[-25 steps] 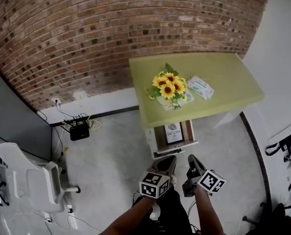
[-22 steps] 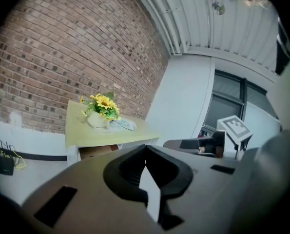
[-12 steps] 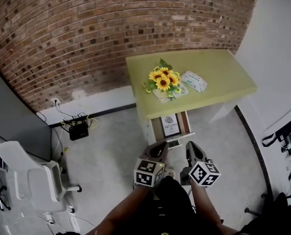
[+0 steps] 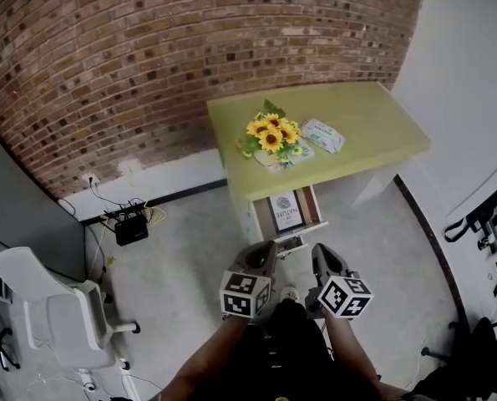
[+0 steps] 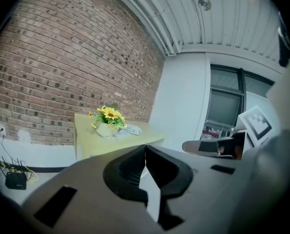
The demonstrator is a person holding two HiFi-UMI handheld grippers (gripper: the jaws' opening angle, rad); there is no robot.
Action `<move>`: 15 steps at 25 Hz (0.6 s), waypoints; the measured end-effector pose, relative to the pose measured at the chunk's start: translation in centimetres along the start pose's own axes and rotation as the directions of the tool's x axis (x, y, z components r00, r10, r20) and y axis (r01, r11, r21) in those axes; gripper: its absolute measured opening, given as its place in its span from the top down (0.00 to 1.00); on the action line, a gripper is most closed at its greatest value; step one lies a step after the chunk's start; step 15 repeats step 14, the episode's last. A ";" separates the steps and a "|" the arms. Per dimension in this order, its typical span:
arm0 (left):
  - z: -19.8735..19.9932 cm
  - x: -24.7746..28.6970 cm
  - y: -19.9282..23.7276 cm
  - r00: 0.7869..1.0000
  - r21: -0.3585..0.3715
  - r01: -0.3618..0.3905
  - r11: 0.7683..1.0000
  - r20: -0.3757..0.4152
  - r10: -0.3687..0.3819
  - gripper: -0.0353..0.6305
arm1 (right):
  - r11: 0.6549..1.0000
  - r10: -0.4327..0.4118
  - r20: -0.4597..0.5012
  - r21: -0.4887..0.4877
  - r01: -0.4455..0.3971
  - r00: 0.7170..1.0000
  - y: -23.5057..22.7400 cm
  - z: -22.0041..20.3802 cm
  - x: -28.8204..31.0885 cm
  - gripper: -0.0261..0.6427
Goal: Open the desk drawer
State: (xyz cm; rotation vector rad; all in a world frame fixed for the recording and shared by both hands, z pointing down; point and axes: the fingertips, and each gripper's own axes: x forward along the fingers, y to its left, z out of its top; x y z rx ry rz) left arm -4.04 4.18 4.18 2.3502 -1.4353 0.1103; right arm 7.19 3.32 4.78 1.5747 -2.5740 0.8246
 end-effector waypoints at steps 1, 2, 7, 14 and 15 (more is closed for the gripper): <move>-0.2 -0.1 0.1 1.000 -0.001 -0.004 1.000 -0.003 0.004 0.93 | 1.000 0.004 -0.008 -0.020 -0.004 1.000 0.4 -0.2 -0.1 0.94; -0.4 -0.3 0.1 1.000 -0.002 -0.007 1.000 -0.006 0.007 0.93 | 0.999 0.007 -0.011 -0.034 -0.007 1.000 0.8 -0.3 -0.2 0.94; -0.6 -1.1 -0.2 1.000 0.006 -0.008 1.000 -0.002 0.008 0.93 | 0.998 0.014 -0.014 -0.056 -0.015 1.000 1.8 -0.7 -0.9 0.94; -1.8 -2.3 0.1 1.000 0.004 -0.019 1.000 -0.018 0.019 0.93 | 1.000 0.001 0.005 0.000 -0.001 1.000 1.6 -1.2 -2.0 0.94; -1.8 -2.3 0.1 1.000 0.004 -0.019 1.000 -0.018 0.019 0.93 | 1.000 0.001 0.005 0.000 -0.001 1.000 1.6 -1.2 -2.0 0.94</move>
